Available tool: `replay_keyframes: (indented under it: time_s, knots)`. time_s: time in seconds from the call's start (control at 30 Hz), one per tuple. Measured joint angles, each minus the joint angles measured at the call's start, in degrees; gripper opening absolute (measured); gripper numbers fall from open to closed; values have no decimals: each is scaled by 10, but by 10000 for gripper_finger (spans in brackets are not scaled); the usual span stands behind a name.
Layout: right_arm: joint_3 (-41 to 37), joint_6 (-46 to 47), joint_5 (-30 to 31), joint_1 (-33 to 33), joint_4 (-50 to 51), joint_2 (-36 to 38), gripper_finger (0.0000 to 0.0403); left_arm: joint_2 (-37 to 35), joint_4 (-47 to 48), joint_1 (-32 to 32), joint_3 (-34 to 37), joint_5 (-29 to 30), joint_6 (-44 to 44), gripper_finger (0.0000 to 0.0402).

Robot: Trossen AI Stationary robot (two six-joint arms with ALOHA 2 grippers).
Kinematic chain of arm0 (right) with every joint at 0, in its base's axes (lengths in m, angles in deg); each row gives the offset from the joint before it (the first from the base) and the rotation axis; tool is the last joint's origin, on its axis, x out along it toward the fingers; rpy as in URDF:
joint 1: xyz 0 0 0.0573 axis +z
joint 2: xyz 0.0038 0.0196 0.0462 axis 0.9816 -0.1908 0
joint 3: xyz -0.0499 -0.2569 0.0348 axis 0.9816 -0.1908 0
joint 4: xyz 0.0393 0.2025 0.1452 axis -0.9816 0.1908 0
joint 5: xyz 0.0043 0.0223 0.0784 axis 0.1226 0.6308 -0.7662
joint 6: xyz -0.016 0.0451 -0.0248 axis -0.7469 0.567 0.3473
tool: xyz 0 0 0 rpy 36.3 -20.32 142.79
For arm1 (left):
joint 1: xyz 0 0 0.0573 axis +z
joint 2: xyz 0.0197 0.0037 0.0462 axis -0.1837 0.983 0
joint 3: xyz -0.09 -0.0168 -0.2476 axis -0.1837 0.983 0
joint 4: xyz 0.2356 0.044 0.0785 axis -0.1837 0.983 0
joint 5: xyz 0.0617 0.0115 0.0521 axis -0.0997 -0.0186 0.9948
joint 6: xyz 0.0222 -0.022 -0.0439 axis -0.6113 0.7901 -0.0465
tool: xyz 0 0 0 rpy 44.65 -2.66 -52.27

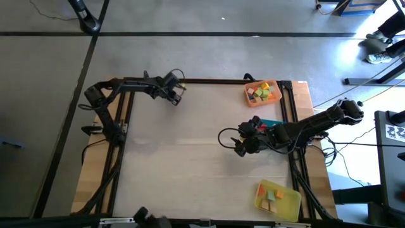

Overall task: Sort blocks by size
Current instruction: Put the light blue triangular block into the yellow bin

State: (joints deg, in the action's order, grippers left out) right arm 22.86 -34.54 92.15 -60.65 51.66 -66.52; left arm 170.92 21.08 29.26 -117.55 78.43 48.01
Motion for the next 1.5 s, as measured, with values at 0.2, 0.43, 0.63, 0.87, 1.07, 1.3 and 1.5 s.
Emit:
replay_keyframes:
  time_s: [0.2, 0.43, 0.63, 0.87, 1.07, 1.3, 1.5]
  knots:
    - [0, 0, -15, 0, 0, 0, 325, -22, 44, -89, 3, -15, -14, 118]
    - [0, 0, -15, 0, 0, 0, 325, -77, 51, -148, 8, -25, 2, 117]
    - [0, 0, -19, 0, 0, 0, 325, -113, 56, -154, 5, -46, -52, 151]
    - [0, -15, -36, 0, 0, 0, 325, -118, 92, -157, -10, -58, -255, 228]
    - [0, -15, -39, 0, 0, 0, 325, -118, 104, -171, -11, -55, -514, 237]
    - [0, -14, -41, 0, 0, 0, 325, -116, 99, -165, 5, -54, -619, 226]
    - [0, -13, -49, 0, -5, 0, 325, -89, 86, -146, 7, -59, -630, 219]
